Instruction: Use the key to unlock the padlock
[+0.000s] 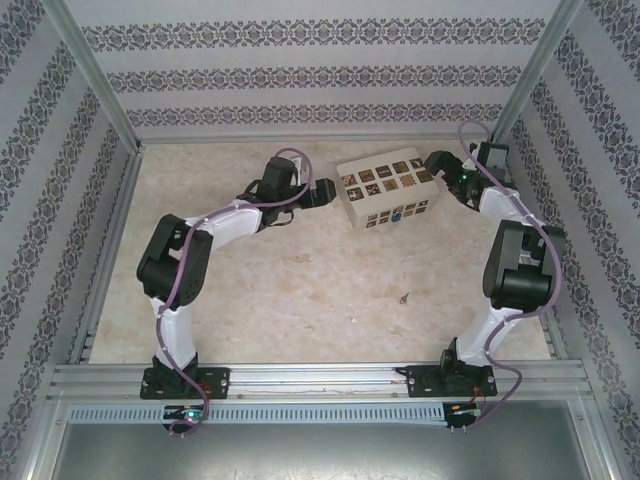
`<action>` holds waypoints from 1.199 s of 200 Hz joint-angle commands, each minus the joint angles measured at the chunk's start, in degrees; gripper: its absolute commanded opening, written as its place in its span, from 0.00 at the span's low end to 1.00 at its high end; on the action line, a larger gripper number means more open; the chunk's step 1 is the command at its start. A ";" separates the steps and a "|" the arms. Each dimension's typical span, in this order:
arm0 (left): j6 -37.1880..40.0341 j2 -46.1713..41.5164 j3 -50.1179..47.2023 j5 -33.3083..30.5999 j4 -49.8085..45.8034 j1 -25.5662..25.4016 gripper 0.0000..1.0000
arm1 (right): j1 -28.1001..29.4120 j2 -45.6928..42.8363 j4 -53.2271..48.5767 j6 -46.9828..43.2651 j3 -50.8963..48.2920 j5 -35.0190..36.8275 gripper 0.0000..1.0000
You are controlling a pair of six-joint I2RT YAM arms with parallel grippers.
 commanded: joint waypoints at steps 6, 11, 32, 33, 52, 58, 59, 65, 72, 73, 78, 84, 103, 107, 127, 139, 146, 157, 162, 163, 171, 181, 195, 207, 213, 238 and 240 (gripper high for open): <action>-3.91 3.56 4.59 4.53 -1.87 -1.37 1.00 | 0.67 3.81 -7.13 0.02 5.59 -0.96 0.98; -4.35 4.19 5.24 4.90 -1.84 -1.52 1.00 | 0.86 4.37 -7.83 -0.15 6.35 -1.11 0.98; -6.32 6.93 7.72 7.01 -1.53 -2.09 1.00 | 1.74 6.34 -9.67 -0.80 8.71 -1.49 0.98; -6.44 7.08 7.86 7.08 -1.53 -2.11 1.00 | 1.80 6.41 -9.74 -0.86 8.75 -1.49 0.98; -8.17 9.52 10.30 9.39 -1.26 -2.53 1.00 | 2.45 7.61 -10.93 -1.18 10.22 -1.92 0.98; -8.71 10.28 11.06 9.88 -1.20 -2.64 1.00 | 2.64 7.94 -11.20 -1.34 10.60 -2.24 0.98; -8.82 10.38 11.15 9.96 -1.14 -2.65 1.00 | 2.69 8.00 -11.34 -1.39 10.66 -2.31 0.98; -9.29 11.04 11.78 10.38 -0.88 -2.73 1.00 | 2.86 8.34 -11.74 -1.64 11.07 -2.72 0.98; -9.78 11.77 12.53 10.79 -0.83 -2.94 1.00 | 3.04 8.78 -12.55 -2.01 11.62 -3.17 0.98; -9.83 11.92 12.64 10.81 -0.83 -2.93 1.00 | 3.06 8.77 -12.63 -2.03 11.74 -3.21 0.98; -10.15 12.40 13.15 11.05 -0.89 -3.04 1.00 | 3.21 9.05 -13.12 -2.42 11.99 -3.37 0.98; -10.45 13.02 13.87 11.34 -1.00 -3.15 1.00 | 3.43 9.19 -13.40 -2.90 12.13 -3.55 0.98; -10.84 14.76 16.38 12.22 -2.57 -3.51 1.00 | 3.79 9.04 -13.83 -4.06 11.81 -4.39 0.98; -10.80 15.13 16.86 12.40 -2.99 -3.57 1.00 | 3.78 8.95 -13.86 -4.25 11.59 -4.74 0.98; -10.67 16.23 18.90 13.11 -4.61 -3.97 1.00 | 4.12 7.83 -13.82 -5.50 10.34 -6.86 0.98; -10.42 16.28 19.42 13.29 -5.41 -4.18 1.00 | 4.31 6.92 -13.94 -6.23 9.17 -7.95 0.98; -10.27 16.13 19.51 13.31 -5.55 -4.23 1.00 | 4.40 6.34 -13.85 -6.60 8.32 -8.52 0.98; -10.13 15.70 19.32 13.30 -5.74 -4.32 1.00 | 4.65 5.29 -13.85 -7.15 7.00 -9.57 0.98; -10.05 15.46 19.17 13.38 -5.76 -4.33 1.00 | 4.80 4.81 -13.77 -7.37 6.39 -10.05 0.98; -10.01 15.38 19.12 13.38 -5.80 -4.37 1.00 | 4.82 4.72 -13.77 -7.40 6.27 -10.17 0.98; -9.78 14.95 18.91 13.34 -5.94 -4.40 1.00 | 5.06 4.01 -13.67 -7.87 5.22 -11.03 0.98; -9.34 14.22 18.49 13.21 -6.25 -4.32 1.00 | 5.50 3.05 -13.67 -8.45 3.99 -12.16 0.98; -8.76 12.93 17.51 12.87 -6.35 -4.39 1.00 | 6.30 1.60 -13.27 -9.14 2.11 -13.23 0.98; -8.24 11.58 16.42 12.52 -6.36 -4.35 1.00 | 7.22 0.25 -12.51 -9.54 0.39 -13.60 0.98; -8.07 10.97 15.87 12.55 -6.34 -4.33 1.00 | 7.75 -0.41 -12.31 -9.75 -0.45 -13.85 0.98; -7.69 8.53 13.60 12.92 -7.06 -4.27 1.00 | 9.94 -3.15 -10.87 -9.71 -3.70 -14.17 0.98; -7.65 8.39 13.42 12.94 -7.15 -4.20 1.00 | 10.18 -3.42 -10.76 -9.64 -4.02 -14.15 0.98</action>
